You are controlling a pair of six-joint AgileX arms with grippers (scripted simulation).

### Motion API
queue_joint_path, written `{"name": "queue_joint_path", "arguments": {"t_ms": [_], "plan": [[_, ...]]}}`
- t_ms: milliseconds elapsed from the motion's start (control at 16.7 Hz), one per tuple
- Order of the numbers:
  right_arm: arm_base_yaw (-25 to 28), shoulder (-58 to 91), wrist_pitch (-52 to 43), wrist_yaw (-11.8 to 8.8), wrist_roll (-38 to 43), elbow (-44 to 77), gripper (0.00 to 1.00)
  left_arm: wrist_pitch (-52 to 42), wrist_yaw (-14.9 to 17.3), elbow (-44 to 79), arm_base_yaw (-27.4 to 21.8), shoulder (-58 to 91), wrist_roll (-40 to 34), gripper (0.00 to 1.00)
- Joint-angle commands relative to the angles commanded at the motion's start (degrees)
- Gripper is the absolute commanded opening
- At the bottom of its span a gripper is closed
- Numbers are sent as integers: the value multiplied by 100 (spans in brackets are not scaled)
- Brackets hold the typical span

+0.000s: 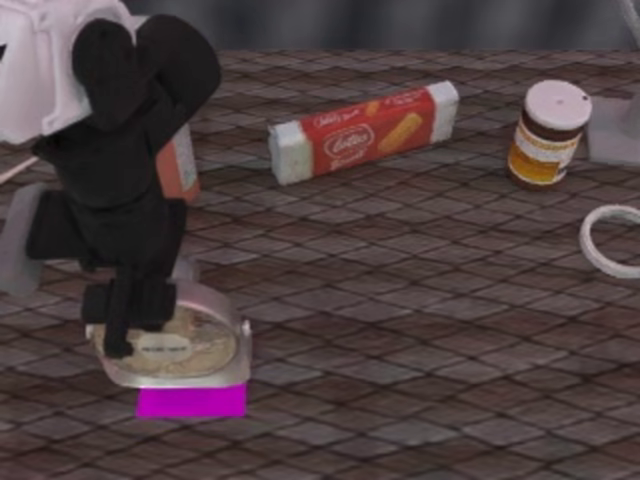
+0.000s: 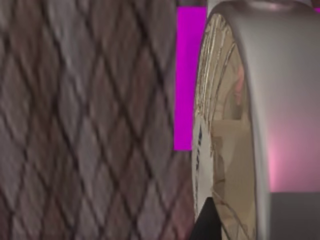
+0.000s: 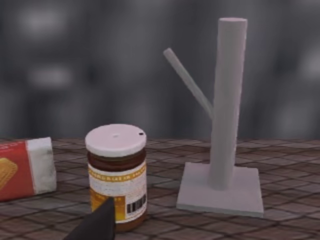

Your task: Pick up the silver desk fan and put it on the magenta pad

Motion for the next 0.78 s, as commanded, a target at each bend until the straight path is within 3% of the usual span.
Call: {"name": "queue_joint_path", "arguments": {"t_ms": [60,780], "plan": [[0,0,0,0,0,0,100,0,0,0,0,0,0,0],[0,0,0,0,0,0,100,0,0,0,0,0,0,90]]}}
